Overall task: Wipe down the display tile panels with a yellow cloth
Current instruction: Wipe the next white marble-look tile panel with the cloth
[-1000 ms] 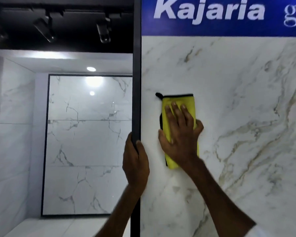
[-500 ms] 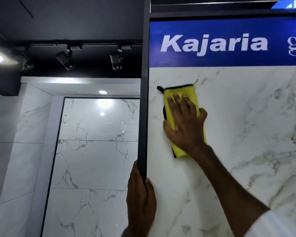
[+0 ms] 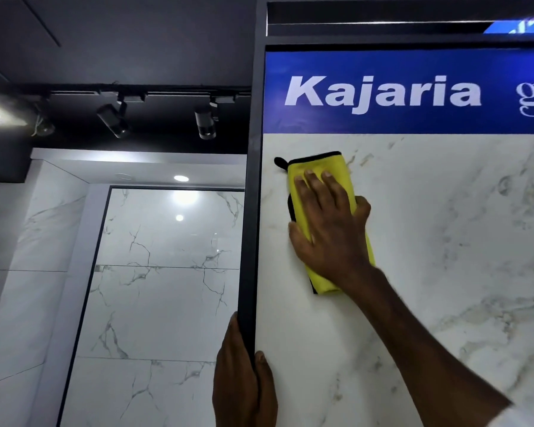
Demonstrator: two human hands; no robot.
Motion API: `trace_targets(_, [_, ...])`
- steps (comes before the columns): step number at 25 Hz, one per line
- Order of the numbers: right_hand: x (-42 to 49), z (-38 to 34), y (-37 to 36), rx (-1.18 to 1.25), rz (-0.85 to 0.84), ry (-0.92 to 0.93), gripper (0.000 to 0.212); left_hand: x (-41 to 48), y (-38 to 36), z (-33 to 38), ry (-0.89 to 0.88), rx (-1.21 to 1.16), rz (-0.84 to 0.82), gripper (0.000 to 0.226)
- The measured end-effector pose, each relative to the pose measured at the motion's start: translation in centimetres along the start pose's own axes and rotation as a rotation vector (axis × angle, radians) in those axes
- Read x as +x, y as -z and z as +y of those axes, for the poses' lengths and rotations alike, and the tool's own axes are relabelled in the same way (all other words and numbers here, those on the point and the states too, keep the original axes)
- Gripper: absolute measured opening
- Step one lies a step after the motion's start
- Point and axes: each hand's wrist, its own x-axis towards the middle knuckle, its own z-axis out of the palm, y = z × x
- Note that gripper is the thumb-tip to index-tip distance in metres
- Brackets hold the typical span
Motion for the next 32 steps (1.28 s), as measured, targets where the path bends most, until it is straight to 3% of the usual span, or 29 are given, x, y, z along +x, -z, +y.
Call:
trace_targets(8, [12.1, -2.8, -0.2, 0.015, -0.165, -0.001, 0.080, -0.4, 0.6, 0.1, 0.003, -0.124, -0.036, 0.066])
trace_targets(15, [-5.5, -5.4, -0.4, 0.048, -0.037, 0.080, 0.074, -0.5, 1.0, 0.7, 0.067, -0.135, -0.073, 0.062])
trace_targets(22, [3.2, -5.4, -0.2, 0.028, -0.118, -0.037, 0.076, -0.5, 2.6, 1.0, 0.139, -0.282, -0.220, 0.057])
trace_targets(25, [-5.2, -6.5, 0.0, 0.025, -0.031, -0.015, 0.073, -1.7, 3.7, 0.6, 0.195, -0.431, -0.283, 0.062])
trace_targets(29, [-20.5, -9.5, 1.4, 0.049, -0.078, 0.011, 0.073, -6.4, 5.8, -0.3, 0.269, -0.494, -0.239, 0.053])
trace_targets(32, [-20.3, -9.7, 1.2, 0.041, -0.058, 0.025, 0.074, -9.6, 7.3, -0.5, 0.339, -0.504, -0.273, 0.053])
